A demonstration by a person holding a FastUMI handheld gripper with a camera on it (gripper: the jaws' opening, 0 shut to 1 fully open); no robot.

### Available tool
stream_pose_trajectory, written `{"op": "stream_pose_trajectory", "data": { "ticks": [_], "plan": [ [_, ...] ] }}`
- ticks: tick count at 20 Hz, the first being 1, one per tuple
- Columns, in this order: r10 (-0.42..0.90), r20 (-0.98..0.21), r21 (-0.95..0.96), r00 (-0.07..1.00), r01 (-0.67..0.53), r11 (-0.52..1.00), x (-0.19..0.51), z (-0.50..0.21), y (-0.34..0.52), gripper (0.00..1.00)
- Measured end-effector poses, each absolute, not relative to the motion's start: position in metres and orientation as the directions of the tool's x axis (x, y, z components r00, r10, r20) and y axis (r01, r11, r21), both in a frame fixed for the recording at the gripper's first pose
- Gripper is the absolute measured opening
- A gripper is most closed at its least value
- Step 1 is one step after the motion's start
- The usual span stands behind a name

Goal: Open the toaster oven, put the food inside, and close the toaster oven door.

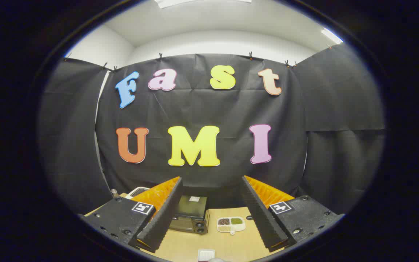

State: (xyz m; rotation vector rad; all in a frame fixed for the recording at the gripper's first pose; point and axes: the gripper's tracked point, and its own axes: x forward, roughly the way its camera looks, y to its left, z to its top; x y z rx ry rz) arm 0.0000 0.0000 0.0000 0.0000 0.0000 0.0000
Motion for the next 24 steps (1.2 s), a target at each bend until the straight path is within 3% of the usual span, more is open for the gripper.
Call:
{"op": "stream_pose_trajectory", "data": {
  "ticks": [18,24],
  "plan": [
    [-0.102,-0.021,-0.020,0.995,0.102,0.995,0.017,-0.017,-0.017,1.00],
    [-0.079,-0.055,-0.026,0.995,0.077,0.997,0.053,-0.047,0.012,1.00]
  ]
}}
